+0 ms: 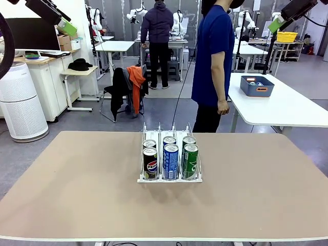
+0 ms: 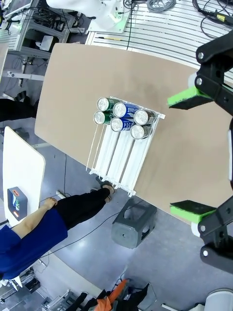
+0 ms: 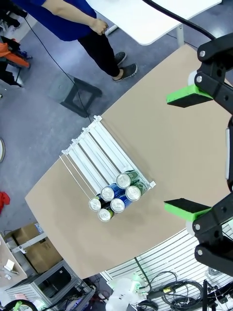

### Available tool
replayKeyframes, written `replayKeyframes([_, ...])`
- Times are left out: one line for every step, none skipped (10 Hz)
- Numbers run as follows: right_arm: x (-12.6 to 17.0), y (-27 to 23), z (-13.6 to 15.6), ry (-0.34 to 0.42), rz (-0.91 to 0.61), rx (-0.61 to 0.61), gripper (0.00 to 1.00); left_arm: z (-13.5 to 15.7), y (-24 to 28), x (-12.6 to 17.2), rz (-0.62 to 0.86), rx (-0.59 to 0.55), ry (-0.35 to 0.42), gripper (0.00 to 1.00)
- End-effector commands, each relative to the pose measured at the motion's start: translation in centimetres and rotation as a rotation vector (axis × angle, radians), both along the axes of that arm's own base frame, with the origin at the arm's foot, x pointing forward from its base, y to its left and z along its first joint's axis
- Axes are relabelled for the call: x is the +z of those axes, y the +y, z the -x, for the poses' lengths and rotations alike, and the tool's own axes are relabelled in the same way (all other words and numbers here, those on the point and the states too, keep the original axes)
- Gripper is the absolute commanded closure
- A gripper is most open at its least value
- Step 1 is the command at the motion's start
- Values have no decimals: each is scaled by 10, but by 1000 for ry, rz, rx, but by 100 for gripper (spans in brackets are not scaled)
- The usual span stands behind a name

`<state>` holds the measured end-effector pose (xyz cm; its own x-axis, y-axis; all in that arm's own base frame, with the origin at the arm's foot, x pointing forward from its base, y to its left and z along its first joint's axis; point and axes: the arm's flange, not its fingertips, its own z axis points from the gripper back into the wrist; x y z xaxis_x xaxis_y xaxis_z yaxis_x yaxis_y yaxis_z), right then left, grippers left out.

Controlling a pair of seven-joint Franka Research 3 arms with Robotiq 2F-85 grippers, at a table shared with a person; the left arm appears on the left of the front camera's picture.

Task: Fill the beverage cans into the dispenser.
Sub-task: Pick up the Pepsi coke handed by the human.

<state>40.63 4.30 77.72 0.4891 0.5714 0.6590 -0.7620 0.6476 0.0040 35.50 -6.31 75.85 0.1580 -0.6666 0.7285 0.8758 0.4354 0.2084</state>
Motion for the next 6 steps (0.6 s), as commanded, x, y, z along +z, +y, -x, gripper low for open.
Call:
replayKeyframes([-2,1,1,12,2,7,0,1,1,0,-8,4,-4,0])
replayKeyframes([-2,1,1,12,2,7,0,1,1,0,-8,4,-4,0])
replayKeyframes([-2,1,1,12,2,7,0,1,1,0,-8,4,-4,0])
replayKeyframes([0,1,0,2,1,2,0,1,1,0,-8,4,-4,0])
replayKeyframes([-2,1,2,-12,25,0,0,1,1,0,-8,4,-4,0])
replayKeyframes([0,3,2,-34,33,-18,0,1,1,0,-8,4,-4,0])
